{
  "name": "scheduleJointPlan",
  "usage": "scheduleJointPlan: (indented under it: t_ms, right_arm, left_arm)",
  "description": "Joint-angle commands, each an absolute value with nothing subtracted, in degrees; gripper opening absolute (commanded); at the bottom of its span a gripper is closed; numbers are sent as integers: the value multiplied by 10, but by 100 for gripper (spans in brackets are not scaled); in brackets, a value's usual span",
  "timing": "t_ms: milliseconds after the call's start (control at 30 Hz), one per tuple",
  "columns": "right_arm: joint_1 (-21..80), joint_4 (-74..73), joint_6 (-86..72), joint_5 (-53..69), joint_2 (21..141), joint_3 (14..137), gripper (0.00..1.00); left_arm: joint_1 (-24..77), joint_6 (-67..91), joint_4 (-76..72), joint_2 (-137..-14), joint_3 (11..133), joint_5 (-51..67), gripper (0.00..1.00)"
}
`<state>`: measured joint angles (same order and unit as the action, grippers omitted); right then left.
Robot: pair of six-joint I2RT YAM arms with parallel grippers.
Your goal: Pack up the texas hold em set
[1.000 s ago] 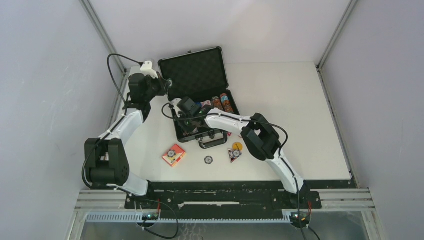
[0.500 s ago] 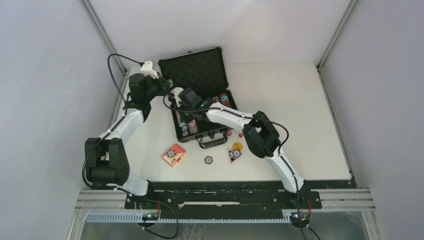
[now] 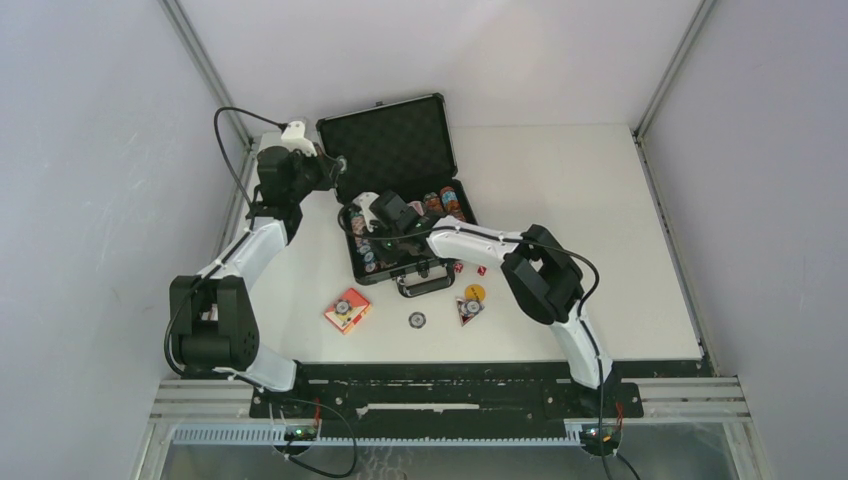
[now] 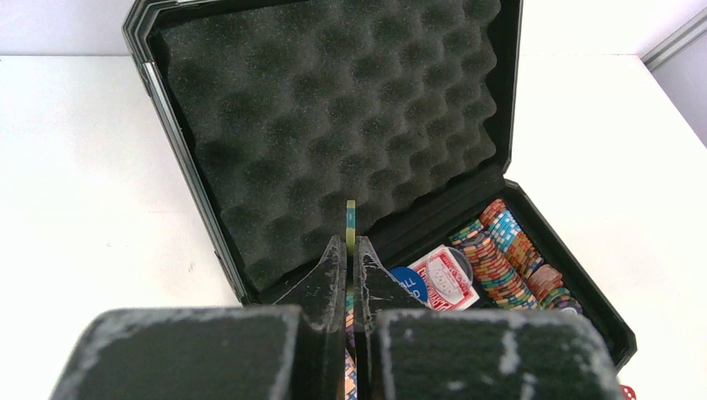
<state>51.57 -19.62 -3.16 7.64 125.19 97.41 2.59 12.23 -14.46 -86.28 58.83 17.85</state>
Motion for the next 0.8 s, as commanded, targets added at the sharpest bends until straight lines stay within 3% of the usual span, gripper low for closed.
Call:
scheduleJointPlan:
  t_ms: [0,767]
  right_arm:
    - [523,-192,-21,90,1208,965,0]
    - [537,-298,24,195,1304,1074,0]
  left_arm:
    - [22,135,-174,-863,578,194,0]
    - [22,127,-168,-856,577,182,0]
